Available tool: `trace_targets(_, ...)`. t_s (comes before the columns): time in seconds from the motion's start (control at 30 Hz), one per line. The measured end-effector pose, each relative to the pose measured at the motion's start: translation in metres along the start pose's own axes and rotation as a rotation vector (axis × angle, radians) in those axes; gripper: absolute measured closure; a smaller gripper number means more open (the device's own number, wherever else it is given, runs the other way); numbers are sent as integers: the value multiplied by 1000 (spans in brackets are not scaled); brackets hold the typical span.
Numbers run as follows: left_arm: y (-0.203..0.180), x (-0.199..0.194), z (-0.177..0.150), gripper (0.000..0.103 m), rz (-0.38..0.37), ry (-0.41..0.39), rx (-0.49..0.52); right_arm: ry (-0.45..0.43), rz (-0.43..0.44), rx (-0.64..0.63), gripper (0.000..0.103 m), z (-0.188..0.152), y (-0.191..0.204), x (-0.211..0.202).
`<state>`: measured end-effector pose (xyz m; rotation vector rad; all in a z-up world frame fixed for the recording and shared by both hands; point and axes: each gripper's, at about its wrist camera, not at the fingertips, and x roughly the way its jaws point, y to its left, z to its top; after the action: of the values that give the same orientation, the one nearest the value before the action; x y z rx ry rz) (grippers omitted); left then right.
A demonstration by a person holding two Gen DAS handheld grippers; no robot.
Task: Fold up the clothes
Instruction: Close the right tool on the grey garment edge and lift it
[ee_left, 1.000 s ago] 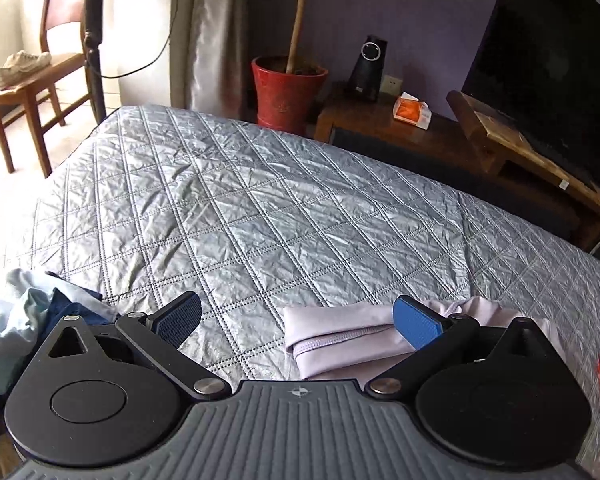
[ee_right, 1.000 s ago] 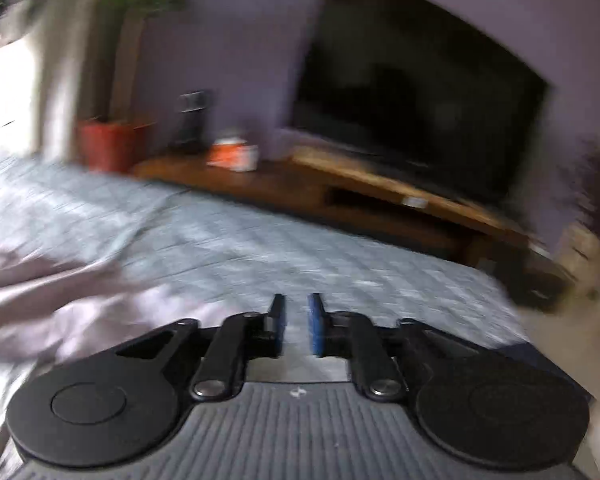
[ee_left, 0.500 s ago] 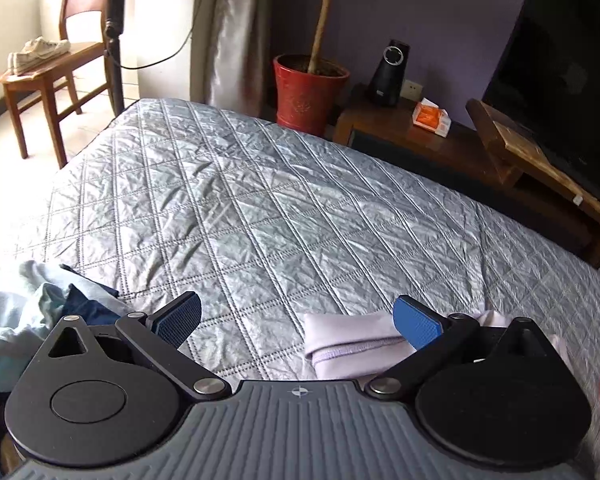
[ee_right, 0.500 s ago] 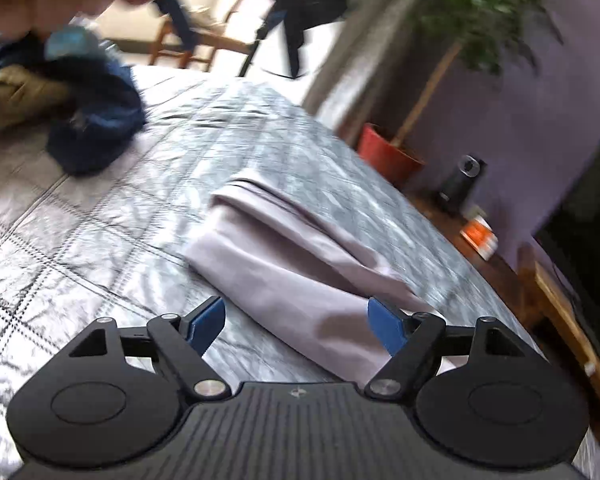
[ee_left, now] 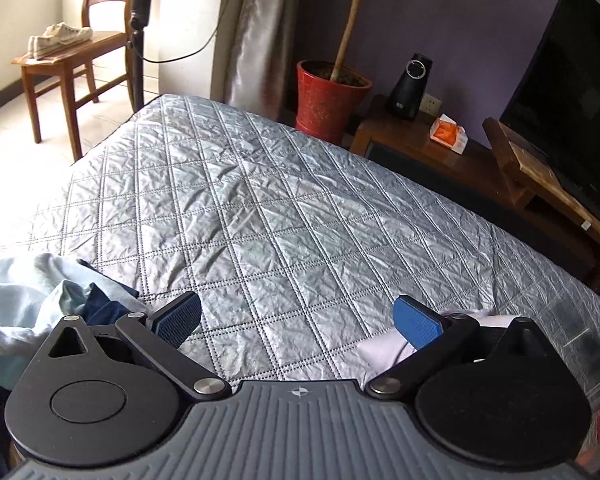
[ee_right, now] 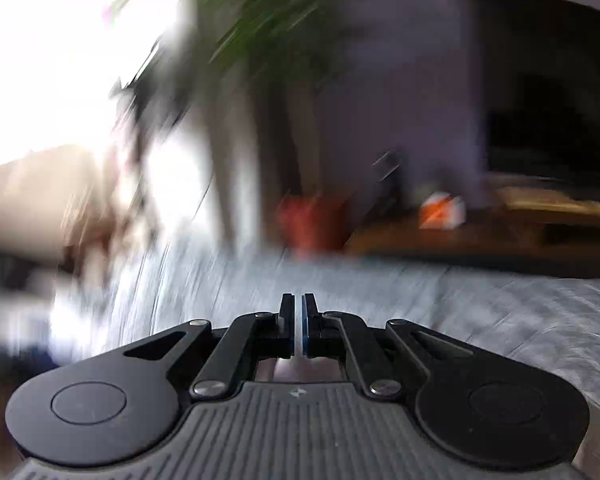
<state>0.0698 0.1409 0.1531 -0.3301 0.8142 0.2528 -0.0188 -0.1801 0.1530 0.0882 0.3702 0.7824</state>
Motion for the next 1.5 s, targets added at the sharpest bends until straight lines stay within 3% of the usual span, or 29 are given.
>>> trace_targets(0.07,1,1,1,0,5,2,-7,-72,-115,29,88,15,-12,-9)
trace_targets(0.13,2,2,1,0,9,4,-15,-38,-176,-120,71,13,-7,-10)
trace_targets(0.17,3,2,1,0,9,3,-19,-4,-159,-175,70,8,-4,-11)
trace_targets(0.2,4,1,2,0,9,2,-23,41,-108,-210,64,2,-1,-11)
trace_targets(0.23,5,1,2,0,10,0,-25,105,-6,-211,40,-7,2,-12)
trace_targets(0.3,7,1,4,0,11,-4,-29,242,154,-242,19,-31,13,-10)
trace_targets(0.4,7,1,4,0,3,-1,-30,393,217,-289,37,-71,28,-1)
trace_targets(0.5,5,1,3,0,-5,4,-19,478,224,-200,46,-92,29,11)
trace_targets(0.7,1,1,2,0,-42,14,8,445,178,-201,40,-105,47,32)
trace_targets(0.77,1,1,1,0,-58,20,21,434,176,-187,58,-103,46,41)
trace_targets(0.8,1,1,1,0,-68,23,24,434,188,-155,94,-102,40,46)
trace_targets(0.83,2,1,2,0,-79,26,23,433,203,-116,98,-99,34,44)
trace_targets(0.97,4,1,4,0,-139,43,30,356,259,31,98,-80,23,37)
trace_targets(1.17,1,-5,6,0,-223,34,64,200,350,286,98,-25,-4,33)
trace_targets(1.23,1,-7,7,0,-275,39,73,224,361,340,94,-20,-11,38)
trace_targets(1.3,-2,-8,6,0,-314,40,97,316,305,278,88,-28,-11,45)
trace_targets(1.4,-13,-11,2,0,-309,26,167,475,231,82,81,-54,-1,43)
trace_targets(1.5,-19,-11,0,0,-285,13,203,430,201,-32,76,-68,2,18)
